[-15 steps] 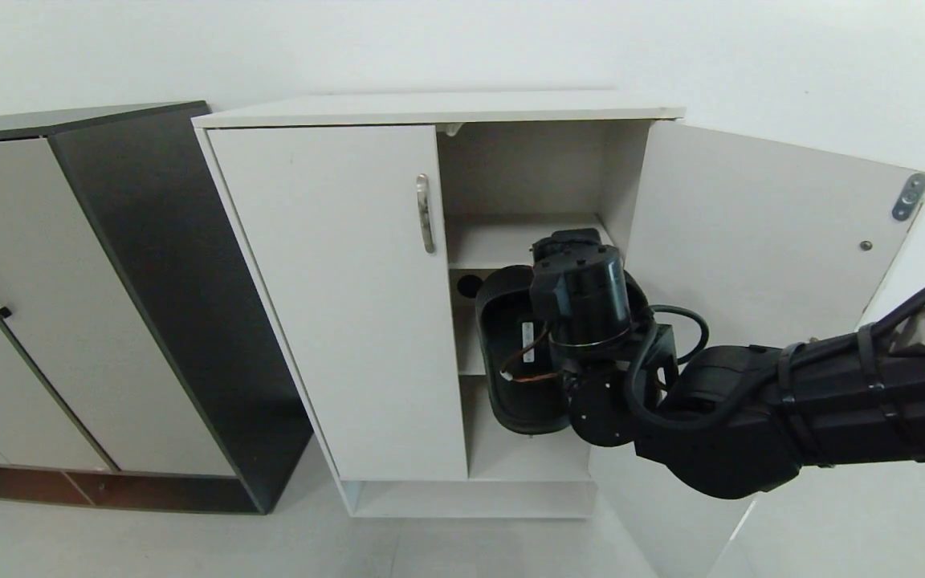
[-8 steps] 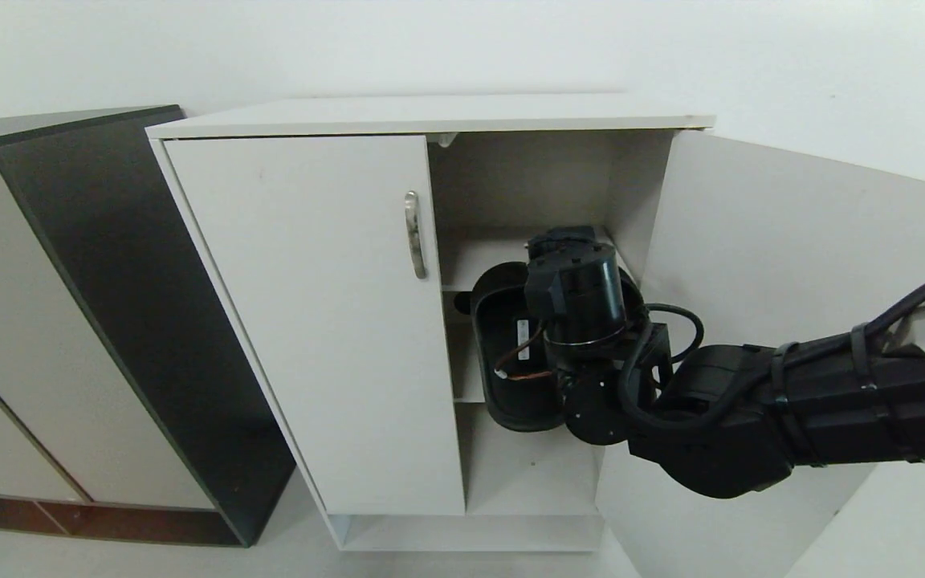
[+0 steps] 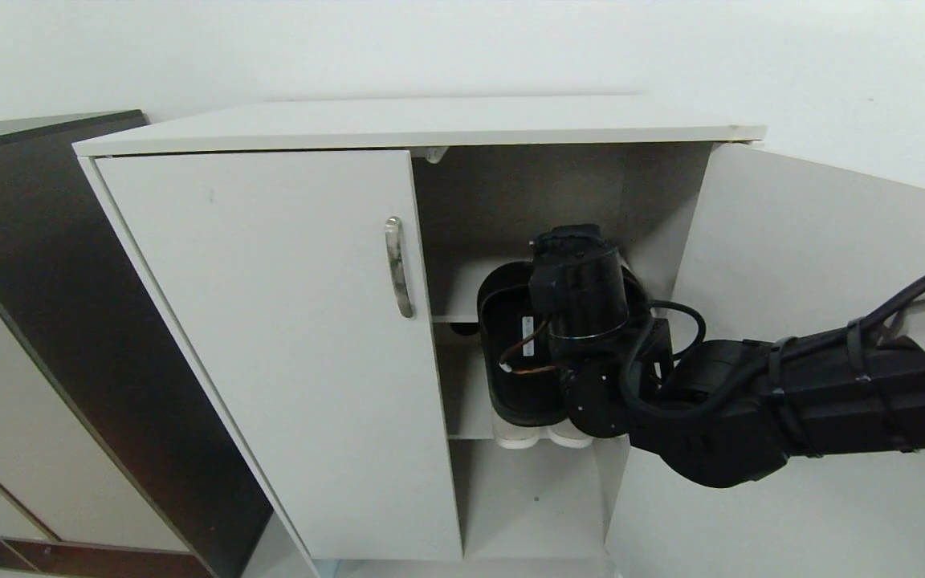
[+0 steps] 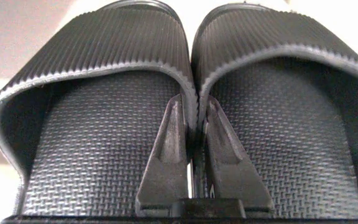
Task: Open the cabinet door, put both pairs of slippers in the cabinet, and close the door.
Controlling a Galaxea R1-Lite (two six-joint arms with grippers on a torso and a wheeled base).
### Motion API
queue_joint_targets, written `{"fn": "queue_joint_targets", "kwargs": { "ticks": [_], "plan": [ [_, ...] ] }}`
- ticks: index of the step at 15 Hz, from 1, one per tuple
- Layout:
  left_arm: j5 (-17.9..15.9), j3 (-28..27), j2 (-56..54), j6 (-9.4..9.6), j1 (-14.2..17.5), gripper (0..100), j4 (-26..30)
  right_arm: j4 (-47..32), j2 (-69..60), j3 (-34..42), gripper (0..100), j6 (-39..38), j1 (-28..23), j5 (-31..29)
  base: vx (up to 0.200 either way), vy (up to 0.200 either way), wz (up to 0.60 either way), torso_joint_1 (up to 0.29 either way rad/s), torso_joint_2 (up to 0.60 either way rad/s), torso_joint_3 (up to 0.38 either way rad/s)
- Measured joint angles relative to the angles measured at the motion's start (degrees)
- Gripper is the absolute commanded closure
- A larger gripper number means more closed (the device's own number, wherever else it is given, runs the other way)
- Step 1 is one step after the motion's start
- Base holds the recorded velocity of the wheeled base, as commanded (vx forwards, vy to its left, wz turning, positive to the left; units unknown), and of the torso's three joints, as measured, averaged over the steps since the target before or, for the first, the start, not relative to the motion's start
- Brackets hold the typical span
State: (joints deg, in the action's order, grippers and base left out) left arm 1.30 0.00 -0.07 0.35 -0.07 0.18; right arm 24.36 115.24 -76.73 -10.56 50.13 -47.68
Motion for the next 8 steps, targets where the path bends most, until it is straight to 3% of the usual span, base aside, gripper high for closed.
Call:
{"fn": "queue_joint_targets", "kwargs": {
  "ticks": [4,8],
  "plan": [
    [-0.02,0.00,0.00,-0.02,0.07,100,0.00,-1.12,3.45,-7.08,100,0.09,-2.34,0.35,0.000,0.000,0.00,0.000,0.00,0.000],
    [0.00,0.00,0.00,-0.02,0.05,100,0.00,-8.13,9.16,-19.21,100,0.27,-5.53,1.69,0.000,0.000,0.00,0.000,0.00,0.000]
  ]
}}
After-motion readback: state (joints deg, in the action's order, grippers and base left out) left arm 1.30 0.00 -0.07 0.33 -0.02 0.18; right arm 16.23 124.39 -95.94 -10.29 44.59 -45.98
